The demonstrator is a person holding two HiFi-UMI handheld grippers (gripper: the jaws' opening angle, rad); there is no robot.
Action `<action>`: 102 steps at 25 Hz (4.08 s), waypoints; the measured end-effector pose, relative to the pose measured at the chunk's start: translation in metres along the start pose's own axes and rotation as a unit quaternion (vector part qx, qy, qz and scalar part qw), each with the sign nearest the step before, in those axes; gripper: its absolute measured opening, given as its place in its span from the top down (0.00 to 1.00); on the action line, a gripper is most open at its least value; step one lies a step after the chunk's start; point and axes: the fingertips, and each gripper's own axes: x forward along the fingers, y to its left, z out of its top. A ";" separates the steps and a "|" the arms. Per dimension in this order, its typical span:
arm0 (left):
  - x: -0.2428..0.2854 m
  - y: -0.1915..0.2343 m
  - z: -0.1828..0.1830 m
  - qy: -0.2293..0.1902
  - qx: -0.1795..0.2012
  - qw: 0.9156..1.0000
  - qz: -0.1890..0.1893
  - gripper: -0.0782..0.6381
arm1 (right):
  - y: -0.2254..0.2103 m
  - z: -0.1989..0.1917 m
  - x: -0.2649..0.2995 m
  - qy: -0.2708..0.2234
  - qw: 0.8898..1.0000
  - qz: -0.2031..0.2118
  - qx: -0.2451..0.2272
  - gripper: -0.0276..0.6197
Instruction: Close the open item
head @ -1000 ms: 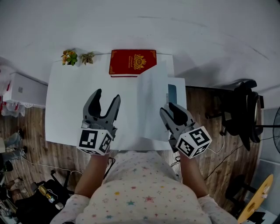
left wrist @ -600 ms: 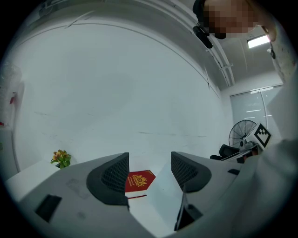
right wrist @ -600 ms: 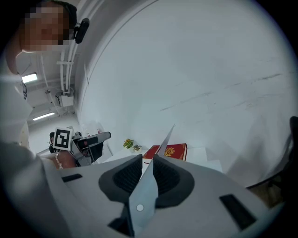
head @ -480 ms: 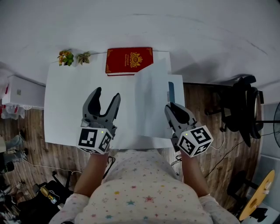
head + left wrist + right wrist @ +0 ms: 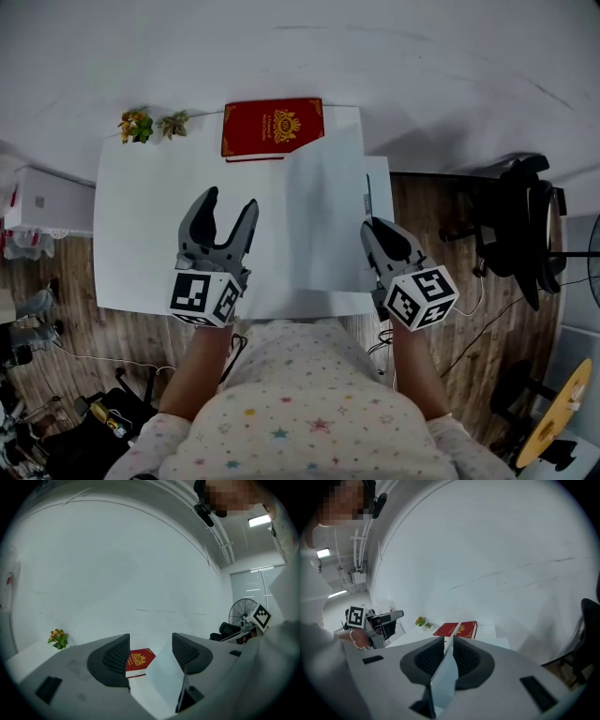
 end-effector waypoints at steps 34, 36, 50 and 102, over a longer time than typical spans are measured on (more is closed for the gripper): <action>0.025 -0.016 -0.049 0.045 0.010 0.999 -0.027 0.53 | -0.091 -0.089 -0.015 0.070 0.990 -0.120 -0.022 0.86; 0.026 -0.017 -0.052 0.048 0.011 0.998 -0.029 0.53 | -0.095 -0.095 -0.015 0.078 0.988 -0.126 -0.031 0.86; 0.036 -0.035 -0.133 0.123 -0.004 0.991 -0.061 0.52 | -0.105 -0.106 -0.011 0.091 0.986 -0.134 -0.032 0.88; 0.049 -0.101 -0.218 0.235 0.039 0.953 -0.187 0.82 | -0.114 -0.138 0.005 0.093 0.985 -0.083 0.120 0.50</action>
